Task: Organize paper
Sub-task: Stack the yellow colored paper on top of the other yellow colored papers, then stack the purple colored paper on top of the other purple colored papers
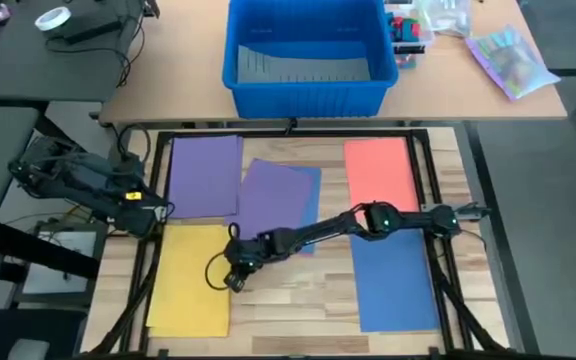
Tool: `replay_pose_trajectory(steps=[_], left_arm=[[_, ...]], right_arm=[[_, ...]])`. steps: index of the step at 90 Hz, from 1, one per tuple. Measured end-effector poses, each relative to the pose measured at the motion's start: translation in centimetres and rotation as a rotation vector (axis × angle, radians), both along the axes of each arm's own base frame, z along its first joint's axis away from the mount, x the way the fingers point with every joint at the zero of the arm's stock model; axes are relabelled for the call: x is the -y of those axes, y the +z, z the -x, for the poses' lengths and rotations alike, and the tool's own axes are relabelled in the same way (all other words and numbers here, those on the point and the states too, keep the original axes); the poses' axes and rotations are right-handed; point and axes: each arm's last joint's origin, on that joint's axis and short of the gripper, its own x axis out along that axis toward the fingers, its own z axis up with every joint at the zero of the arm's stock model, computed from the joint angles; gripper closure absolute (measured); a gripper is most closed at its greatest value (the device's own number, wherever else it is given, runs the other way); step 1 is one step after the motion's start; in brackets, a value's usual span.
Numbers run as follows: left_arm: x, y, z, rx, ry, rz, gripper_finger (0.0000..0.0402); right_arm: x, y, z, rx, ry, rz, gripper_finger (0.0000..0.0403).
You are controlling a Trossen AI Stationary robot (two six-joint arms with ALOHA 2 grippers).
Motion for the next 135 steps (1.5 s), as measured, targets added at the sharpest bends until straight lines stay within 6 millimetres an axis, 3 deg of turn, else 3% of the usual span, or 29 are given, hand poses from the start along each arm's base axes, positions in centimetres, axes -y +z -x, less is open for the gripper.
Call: replay_pose_trajectory(steps=[19,29,43,69,77,88,110,135], left_arm=[[0.0,0.0,0.0,0.0,0.0,0.0,0.0402],[0.0,0.0,0.0,0.001,-0.002,-0.002,0.0402],[0.0,0.0,0.0,0.003,-0.003,-0.002,0.0402],[0.4,0.7,-1.2,0.108,0.019,0.059,0.0402],[0.9,0.6,-2.8,0.14,0.029,0.082,0.0402],[1.8,-0.3,-5.8,0.105,0.028,0.068,0.0402],[2.6,-3.4,-12.5,-0.118,0.084,-0.033,0.0402],[0.8,-6.0,-18.4,-0.226,0.054,0.073,0.0402]], right_arm=[[-0.3,0.6,0.4,-0.041,-0.015,-0.041,0.0402],[-0.5,2.1,1.2,-0.088,-0.018,-0.046,0.0403],[-0.6,7.1,3.6,-0.162,-0.02,0.016,0.0403],[-2.7,16.1,10.0,-0.198,-0.154,0.329,0.0403],[-3.2,17.2,11.5,-0.225,-0.149,0.401,0.0403],[-3.3,17.1,12.3,-0.288,-0.103,0.467,0.0403],[-1.4,16.8,14.1,-0.477,-0.234,0.567,0.0372],[1.4,21.9,17.2,-0.432,-0.161,0.725,0.029]])
